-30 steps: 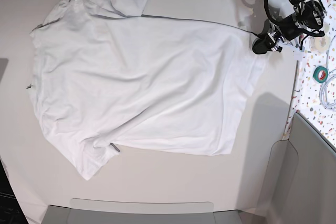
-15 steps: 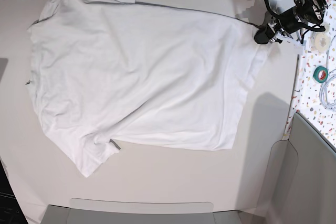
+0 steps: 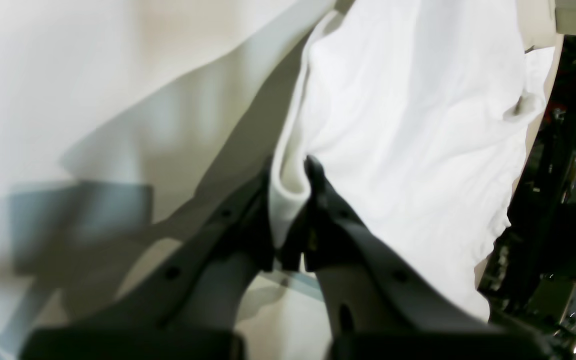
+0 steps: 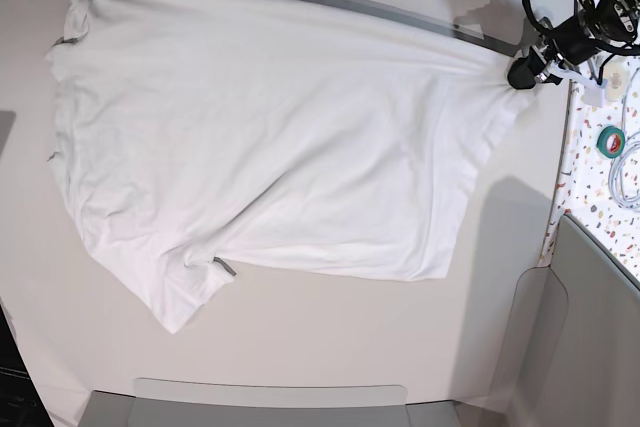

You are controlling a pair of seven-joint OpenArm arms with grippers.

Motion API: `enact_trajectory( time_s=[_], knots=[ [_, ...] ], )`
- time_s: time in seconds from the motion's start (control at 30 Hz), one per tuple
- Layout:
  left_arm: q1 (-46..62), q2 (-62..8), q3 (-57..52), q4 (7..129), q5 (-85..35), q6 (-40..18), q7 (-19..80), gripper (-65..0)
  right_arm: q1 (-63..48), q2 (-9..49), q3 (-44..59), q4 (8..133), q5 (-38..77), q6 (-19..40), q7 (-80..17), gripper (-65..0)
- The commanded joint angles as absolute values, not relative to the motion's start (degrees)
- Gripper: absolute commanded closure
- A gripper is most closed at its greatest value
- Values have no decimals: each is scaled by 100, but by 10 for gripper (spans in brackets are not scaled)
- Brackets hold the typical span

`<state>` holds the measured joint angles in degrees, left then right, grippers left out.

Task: Layout the t-shirt on the table in an organized manner, then fold the t-shirt properly
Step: 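Grasp the shoulder edge corners of the shirt with both grippers, then pull the grasped shoulder edge taut with both grippers, spreading them apart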

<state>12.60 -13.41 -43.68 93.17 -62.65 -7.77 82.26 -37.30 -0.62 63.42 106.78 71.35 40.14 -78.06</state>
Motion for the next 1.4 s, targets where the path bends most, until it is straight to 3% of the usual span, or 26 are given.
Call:
enact_trajectory(
  time_s=[0.0, 0.5, 0.77, 1.0, 1.2, 1.37],
  knots=[
    [1218, -1473, -4479, 9420, -6281, -778, 8000, 0, -3829, 31, 6457, 10782, 7275, 4000, -7662, 0],
    [1358, -1464, -4470, 9481, -6352, -787, 8000, 0, -4004, 48, 6466, 11055, 7908, 4000, -7741, 0],
    [1815, -1305, -4479, 10747, -7099, -787, 8000, 0, -4119, 4, 6730, 11662, 7943, 4000, -7741, 0],
    [1877, -1270, -4470, 11020, -7275, -787, 8000, 0, -4154, 40, 6941, 11670, 8084, 4000, -7741, 0],
    [1771, -1288, -4462, 10343, -7020, -787, 8000, 0, -3916, 22, 6941, 11547, 7292, 4000, -7732, 0],
    [1903, -1305, -4462, 10369, -6976, -796, 8000, 0, -4084, 75, 6941, 11556, 7618, 4000, -7732, 0]
  ],
)
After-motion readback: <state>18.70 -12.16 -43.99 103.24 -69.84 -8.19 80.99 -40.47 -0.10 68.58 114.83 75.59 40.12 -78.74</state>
